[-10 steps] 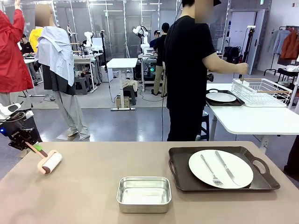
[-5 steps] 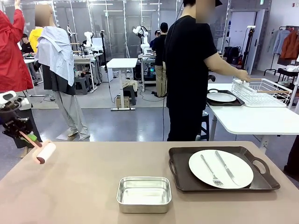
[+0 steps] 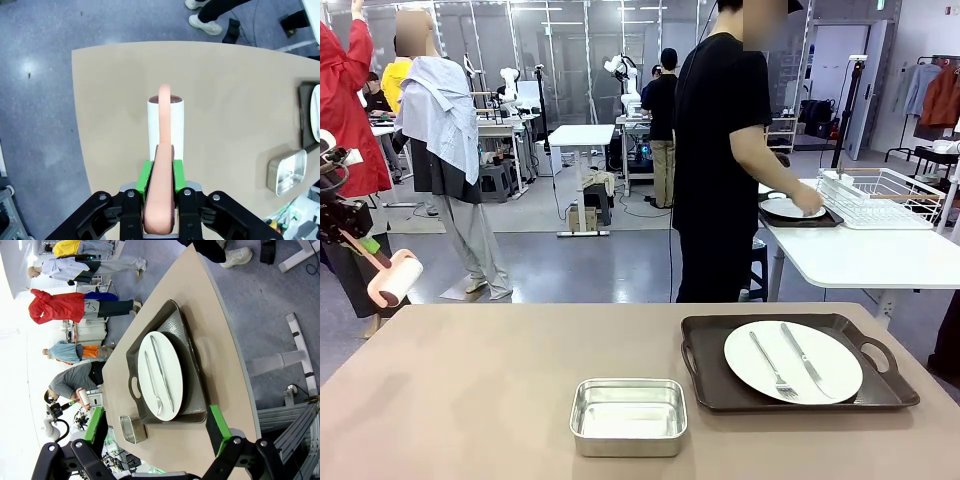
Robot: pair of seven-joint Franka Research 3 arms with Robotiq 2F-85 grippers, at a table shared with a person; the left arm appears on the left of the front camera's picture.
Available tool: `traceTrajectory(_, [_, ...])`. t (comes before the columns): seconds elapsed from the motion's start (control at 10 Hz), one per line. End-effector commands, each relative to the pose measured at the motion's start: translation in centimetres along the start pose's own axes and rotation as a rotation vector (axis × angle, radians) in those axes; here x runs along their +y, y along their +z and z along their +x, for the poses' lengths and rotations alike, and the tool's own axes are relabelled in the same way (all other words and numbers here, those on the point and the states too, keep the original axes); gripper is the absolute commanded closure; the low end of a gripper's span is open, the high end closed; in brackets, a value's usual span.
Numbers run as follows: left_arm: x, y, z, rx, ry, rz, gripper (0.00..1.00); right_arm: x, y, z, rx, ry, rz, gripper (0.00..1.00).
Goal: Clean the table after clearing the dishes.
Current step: When the left (or right) Handle tray is removed, use the left hand (or right hand) to clean the left (or right) side of the table with the Lint Roller, then place the Lint Roller back on top of the Airtight Container.
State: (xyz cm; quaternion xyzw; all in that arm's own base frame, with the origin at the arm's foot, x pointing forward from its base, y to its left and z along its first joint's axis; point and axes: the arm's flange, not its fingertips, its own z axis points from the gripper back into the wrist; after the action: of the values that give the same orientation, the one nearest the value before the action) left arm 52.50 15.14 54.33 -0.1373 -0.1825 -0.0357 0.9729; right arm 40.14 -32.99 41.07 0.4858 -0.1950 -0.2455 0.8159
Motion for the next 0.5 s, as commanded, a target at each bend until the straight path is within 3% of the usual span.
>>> traceTrajectory(0.0, [1.58, -1.17, 0.14, 0.020, 0.016, -0.017, 0.78, 0.23, 0.04, -0.05, -0.002, 0.002, 0.003, 0.00])
traceTrajectory(0.4, [1.58, -1.17, 0.14, 0.020, 0.016, -0.017, 0.78, 0.23, 0.04, -0.05, -0.002, 0.002, 0.003, 0.00])
